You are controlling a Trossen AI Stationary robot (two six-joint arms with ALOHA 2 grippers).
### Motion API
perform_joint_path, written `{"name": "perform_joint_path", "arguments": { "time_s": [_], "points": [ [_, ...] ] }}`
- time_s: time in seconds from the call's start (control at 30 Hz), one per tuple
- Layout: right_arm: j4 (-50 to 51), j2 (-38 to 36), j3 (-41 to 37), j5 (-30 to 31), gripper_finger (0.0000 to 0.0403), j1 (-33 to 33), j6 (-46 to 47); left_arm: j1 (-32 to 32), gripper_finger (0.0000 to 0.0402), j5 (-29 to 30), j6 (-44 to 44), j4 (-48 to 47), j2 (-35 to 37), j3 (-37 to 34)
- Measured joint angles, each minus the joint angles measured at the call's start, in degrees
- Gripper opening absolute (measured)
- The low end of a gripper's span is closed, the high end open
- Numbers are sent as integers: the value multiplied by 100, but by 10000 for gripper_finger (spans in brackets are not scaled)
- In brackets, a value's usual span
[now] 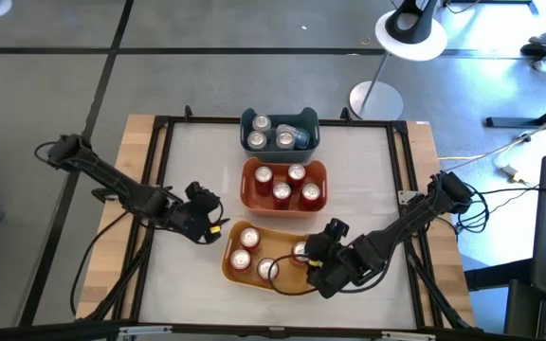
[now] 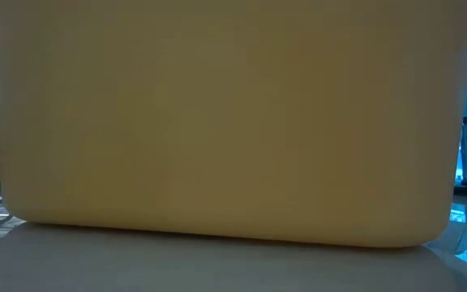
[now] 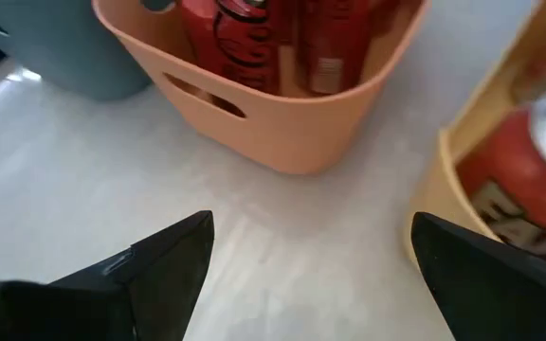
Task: Sort soda cans
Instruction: Adjust the bins
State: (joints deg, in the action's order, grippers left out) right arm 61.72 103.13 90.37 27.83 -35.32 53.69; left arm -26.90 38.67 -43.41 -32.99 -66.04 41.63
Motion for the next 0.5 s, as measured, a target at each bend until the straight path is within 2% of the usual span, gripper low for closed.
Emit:
{"name": "perform_joint_path", "arguments": {
  "time_s": [0.2,0.3,0.5],
  "points": [
    [50,0,-18,-155,379,1,24,151,347,62,251,567,-543,0],
    [256,30,-16,-263,379,1,26,142,347,-65,625,891,-732,0],
    [656,155,-4,-260,379,3,26,-39,347,-396,673,1020,-871,-2]
  ]
}}
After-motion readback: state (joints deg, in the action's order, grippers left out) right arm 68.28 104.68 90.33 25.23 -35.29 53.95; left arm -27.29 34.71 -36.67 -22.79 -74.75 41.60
